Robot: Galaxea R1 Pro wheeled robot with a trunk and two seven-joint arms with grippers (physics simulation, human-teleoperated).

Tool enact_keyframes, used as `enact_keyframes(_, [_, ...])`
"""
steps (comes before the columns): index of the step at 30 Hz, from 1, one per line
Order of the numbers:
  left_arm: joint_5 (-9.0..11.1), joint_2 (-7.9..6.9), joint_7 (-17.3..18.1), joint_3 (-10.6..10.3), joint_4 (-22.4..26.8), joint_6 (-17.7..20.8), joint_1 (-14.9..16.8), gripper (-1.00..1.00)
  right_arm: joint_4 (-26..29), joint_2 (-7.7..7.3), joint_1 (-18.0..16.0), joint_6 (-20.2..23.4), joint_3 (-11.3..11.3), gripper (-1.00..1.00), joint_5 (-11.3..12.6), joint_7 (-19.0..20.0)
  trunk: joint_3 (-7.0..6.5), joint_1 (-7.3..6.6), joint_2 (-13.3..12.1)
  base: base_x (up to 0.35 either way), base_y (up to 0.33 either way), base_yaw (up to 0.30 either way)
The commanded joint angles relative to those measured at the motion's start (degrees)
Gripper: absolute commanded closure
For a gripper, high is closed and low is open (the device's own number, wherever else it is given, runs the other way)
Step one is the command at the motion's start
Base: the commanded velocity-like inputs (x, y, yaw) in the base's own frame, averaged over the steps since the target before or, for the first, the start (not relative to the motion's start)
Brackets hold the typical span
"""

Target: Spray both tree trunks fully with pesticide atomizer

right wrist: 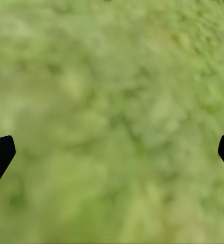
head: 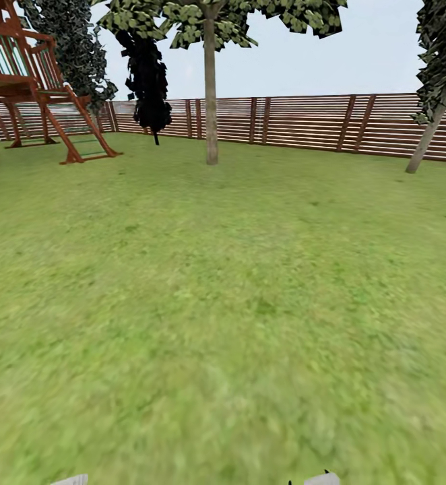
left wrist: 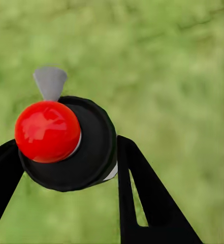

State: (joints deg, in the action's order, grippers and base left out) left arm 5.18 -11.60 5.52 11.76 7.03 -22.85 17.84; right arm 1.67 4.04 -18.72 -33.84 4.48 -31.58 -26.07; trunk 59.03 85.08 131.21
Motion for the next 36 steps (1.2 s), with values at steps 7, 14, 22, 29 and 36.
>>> enact_keyframes(7, [0.00,0.00,0.02,0.02,0.00,0.02,0.00,1.00,0.00,0.00,0.00,0.00,0.00,-1.00,-0.05,0.01,0.00,0.00,0.00,0.337,-0.094,0.000])
enact_keyframes(14, [0.00,0.00,0.02,0.02,0.00,0.00,0.00,1.00,0.00,0.00,0.00,0.00,0.00,-1.00,-0.14,0.05,0.00,0.00,0.00,0.337,-0.094,0.000])
enact_keyframes(22, [0.00,0.00,0.02,0.02,0.00,0.00,0.00,1.00,0.00,-0.09,0.00,0.00,0.07,-1.00,-0.16,0.05,0.00,0.00,0.00,0.337,-0.094,0.000])
enact_keyframes(29, [0.00,0.00,0.02,0.02,0.00,0.01,0.00,1.00,0.00,-0.09,0.00,0.00,0.06,-1.00,-0.15,0.05,0.00,0.00,0.00,0.337,-0.094,0.000])
enact_keyframes(36, [0.00,0.00,0.02,0.02,0.00,0.00,0.00,1.00,0.00,-0.10,0.00,0.00,0.09,-1.00,-0.15,0.05,0.00,0.00,0.00,0.337,-0.094,0.000])
